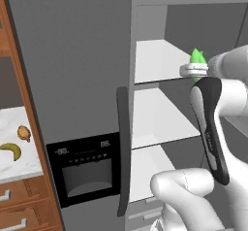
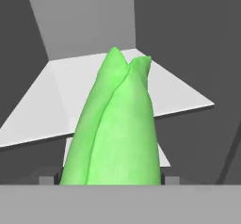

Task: Open the fridge, remove the banana, corn, and chicken drumstick, and place them on any counter.

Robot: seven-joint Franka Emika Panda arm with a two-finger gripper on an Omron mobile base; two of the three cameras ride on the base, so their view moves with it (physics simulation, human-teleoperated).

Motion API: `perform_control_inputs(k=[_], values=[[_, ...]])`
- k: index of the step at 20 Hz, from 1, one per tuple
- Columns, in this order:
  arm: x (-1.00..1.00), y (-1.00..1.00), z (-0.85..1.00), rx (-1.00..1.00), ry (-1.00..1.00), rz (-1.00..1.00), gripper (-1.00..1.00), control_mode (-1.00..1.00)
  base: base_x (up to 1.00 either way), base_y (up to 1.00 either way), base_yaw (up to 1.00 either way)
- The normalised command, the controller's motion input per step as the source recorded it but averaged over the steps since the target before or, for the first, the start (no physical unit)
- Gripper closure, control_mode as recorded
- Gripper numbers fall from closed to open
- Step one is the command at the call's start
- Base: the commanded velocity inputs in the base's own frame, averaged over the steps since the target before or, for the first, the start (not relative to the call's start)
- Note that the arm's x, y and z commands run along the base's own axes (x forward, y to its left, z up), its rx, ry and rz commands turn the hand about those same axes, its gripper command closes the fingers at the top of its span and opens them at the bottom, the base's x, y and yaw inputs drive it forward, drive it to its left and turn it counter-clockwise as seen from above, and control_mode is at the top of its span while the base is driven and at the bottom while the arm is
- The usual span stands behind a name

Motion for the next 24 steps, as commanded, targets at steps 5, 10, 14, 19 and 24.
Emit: perform_control_inputs(k=[5,10,14,19,24], values=[[-0.99,0.07,0.04,-0.09,-0.01,0.02,1.0,-1.0,0.0,0.0,0.0],[-0.81,0.14,0.07,-0.08,0.0,0.0,1.0,-1.0,0.0,0.0,0.0],[-0.28,0.06,0.0,-0.02,0.0,0.0,1.0,-1.0,0.0,0.0,0.0],[0.0,0.0,0.0,0.0,0.0,0.0,1.0,-1.0,0.0,0.0,0.0],[0.0,0.0,0.0,0.0,0.0,0.0,1.0,1.0,0.0,0.0,0.0]])
